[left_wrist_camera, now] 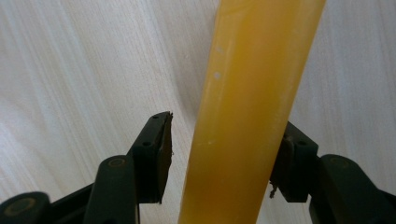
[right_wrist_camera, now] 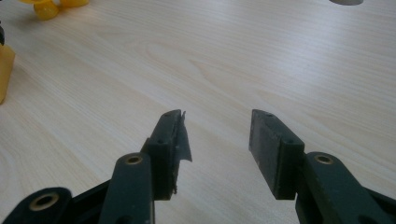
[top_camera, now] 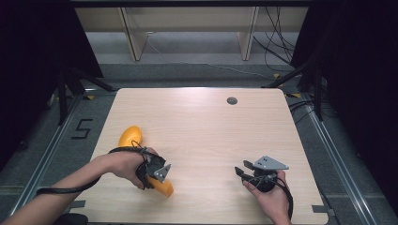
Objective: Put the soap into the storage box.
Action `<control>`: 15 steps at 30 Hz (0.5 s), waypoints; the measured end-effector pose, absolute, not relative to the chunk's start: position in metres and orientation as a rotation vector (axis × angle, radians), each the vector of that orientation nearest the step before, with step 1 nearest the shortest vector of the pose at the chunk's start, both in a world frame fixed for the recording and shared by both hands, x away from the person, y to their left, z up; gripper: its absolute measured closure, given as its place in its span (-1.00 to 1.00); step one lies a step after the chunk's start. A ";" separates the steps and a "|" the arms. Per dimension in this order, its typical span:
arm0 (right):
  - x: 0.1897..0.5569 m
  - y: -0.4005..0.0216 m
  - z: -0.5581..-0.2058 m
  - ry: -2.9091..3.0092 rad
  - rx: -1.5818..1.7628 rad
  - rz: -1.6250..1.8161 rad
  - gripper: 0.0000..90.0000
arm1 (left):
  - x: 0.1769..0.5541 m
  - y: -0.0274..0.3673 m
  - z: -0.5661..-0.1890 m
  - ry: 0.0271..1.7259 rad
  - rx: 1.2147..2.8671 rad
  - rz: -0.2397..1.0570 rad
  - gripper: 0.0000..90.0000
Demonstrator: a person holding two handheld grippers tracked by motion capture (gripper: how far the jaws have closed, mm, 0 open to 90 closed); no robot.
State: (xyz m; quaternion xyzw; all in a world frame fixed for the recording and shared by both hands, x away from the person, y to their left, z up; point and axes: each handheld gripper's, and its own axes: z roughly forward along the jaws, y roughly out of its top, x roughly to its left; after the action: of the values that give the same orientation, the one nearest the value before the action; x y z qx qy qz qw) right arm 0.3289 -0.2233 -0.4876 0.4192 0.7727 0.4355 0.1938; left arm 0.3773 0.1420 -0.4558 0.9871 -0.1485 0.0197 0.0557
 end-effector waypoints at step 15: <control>0.329 -0.223 -0.489 2.190 1.200 1.225 0.21 | 0.379 0.144 -0.459 -0.356 2.988 -0.009 0.33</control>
State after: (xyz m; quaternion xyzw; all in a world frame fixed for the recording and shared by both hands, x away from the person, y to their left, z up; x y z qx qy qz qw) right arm 0.3291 -0.2229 -0.4891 0.4245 0.7745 0.4333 0.1791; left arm 0.3792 0.1445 -0.4589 0.9908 -0.1180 -0.0029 0.0664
